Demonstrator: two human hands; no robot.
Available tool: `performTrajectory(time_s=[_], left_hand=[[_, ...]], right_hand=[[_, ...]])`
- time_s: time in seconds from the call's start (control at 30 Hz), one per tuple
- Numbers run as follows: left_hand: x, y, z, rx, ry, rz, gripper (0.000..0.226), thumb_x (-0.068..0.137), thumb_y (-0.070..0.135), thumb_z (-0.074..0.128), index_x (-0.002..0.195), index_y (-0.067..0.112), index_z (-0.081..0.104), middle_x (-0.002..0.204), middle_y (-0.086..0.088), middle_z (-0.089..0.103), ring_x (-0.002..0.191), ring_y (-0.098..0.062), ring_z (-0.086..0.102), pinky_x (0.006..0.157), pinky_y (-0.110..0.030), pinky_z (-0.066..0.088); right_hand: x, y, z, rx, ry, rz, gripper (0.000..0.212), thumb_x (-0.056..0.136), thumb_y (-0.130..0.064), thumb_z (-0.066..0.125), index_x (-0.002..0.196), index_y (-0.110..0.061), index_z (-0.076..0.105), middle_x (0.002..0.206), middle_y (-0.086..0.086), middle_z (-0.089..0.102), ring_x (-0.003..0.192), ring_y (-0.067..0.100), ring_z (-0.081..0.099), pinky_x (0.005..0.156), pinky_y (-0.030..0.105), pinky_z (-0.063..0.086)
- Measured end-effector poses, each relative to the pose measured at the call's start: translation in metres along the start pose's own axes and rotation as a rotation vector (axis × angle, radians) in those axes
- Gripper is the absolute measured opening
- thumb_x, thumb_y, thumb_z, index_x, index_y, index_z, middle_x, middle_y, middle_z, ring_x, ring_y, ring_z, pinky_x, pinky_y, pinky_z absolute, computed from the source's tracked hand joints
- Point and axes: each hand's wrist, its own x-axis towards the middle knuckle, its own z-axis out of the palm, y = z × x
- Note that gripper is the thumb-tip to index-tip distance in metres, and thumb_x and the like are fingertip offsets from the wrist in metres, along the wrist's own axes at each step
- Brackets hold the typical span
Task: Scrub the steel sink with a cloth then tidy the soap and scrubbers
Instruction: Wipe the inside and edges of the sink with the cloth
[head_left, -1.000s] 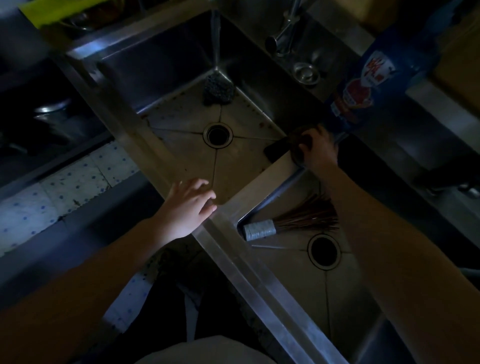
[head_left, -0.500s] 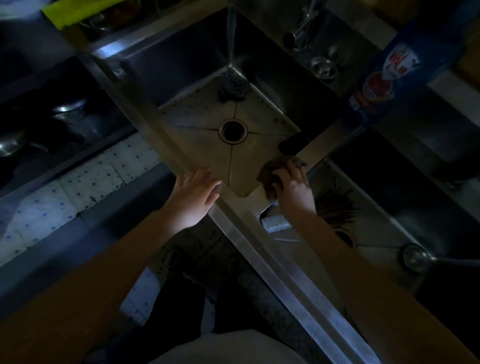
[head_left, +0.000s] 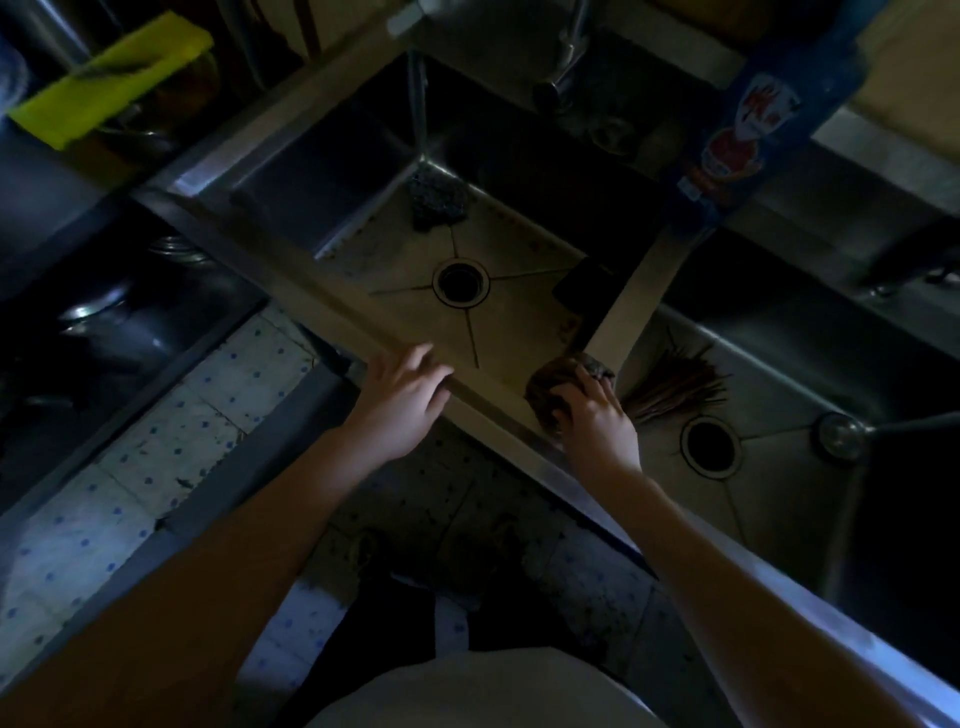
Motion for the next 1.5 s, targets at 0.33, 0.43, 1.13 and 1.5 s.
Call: performTrajectory(time_s=[0.33,0.43,1.13,1.5], left_hand=[[0.01,-0.062,-0.032,0.012,-0.084,0.186,0.036,0.095,0.038,0.041,0.129,0.026,0.046,0.148,-0.003,0.025,0.128,-0.034,0.034,0.104,-0.048,0.031],[0.014,-0.074,-0.04,0.023,-0.087,0.211,0.036,0.095,0.037,0.043,0.128,0.026,0.048,0.148,-0.003,0.026,0.129,-0.034,0.033,0.105,-0.048,0.032],[0.068,-0.091,-0.059,0.016,-0.094,0.193,0.037,0.096,0.035,0.042,0.131,0.024,0.047,0.149,-0.006,0.027,0.135,-0.03,0.026,0.112,-0.048,0.02],[0.099,-0.136,-0.084,-0.06,-0.2,0.305,0.037,0.096,0.03,0.043,0.132,0.022,0.046,0.153,-0.003,0.018,0.14,-0.026,0.017,0.114,-0.049,0.018]], right_hand=[[-0.01,-0.054,0.006,-0.035,0.112,0.197,0.03,0.093,-0.013,0.047,0.119,-0.022,0.059,0.133,0.002,0.051,0.112,0.029,0.053,0.078,0.039,0.053],[-0.01,-0.074,0.011,-0.026,0.128,0.252,0.029,0.093,-0.015,0.046,0.119,-0.02,0.058,0.124,0.006,0.056,0.105,0.032,0.057,0.078,0.038,0.052],[-0.001,-0.098,0.024,0.118,0.12,0.254,0.023,0.092,-0.021,0.05,0.111,-0.024,0.063,0.122,-0.001,0.055,0.111,0.024,0.053,0.072,0.036,0.052],[0.021,-0.154,0.039,0.142,0.225,0.371,0.023,0.091,-0.015,0.05,0.106,-0.019,0.068,0.127,-0.001,0.056,0.117,0.024,0.048,0.078,0.041,0.054]])
